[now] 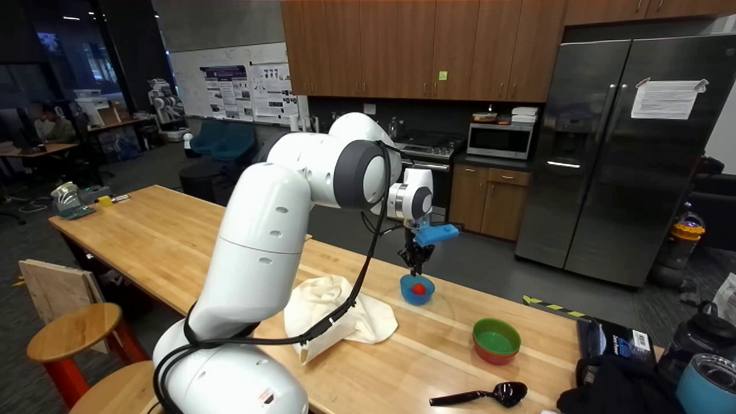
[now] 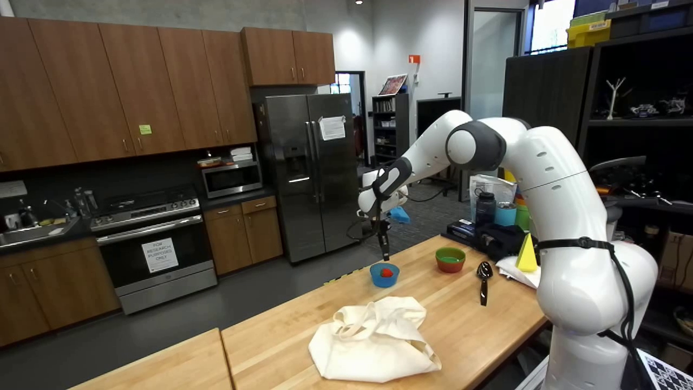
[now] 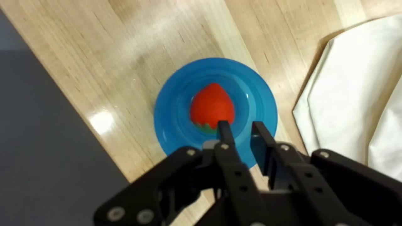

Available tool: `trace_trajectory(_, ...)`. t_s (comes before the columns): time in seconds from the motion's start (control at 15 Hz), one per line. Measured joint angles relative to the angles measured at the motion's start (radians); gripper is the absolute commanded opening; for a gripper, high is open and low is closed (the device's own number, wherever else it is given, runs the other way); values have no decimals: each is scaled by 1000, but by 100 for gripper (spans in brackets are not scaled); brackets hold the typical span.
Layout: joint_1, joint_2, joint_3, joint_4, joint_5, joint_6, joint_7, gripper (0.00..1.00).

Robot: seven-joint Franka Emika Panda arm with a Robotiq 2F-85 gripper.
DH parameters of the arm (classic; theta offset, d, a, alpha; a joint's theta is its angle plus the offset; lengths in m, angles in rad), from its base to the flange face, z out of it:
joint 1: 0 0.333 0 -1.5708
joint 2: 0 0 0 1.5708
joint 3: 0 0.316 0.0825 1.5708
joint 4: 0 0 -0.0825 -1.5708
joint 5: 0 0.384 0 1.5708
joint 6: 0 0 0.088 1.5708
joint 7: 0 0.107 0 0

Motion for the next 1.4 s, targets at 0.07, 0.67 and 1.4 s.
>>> trace_trajectory(0.07, 0, 0, -1, 0, 0, 0, 0, 60)
trace_trajectory(0.67, 1, -4, -35, -3, -50, 83, 87, 100)
trace_trajectory(1.4, -3, -110, -141, -113, -118, 225, 417, 100)
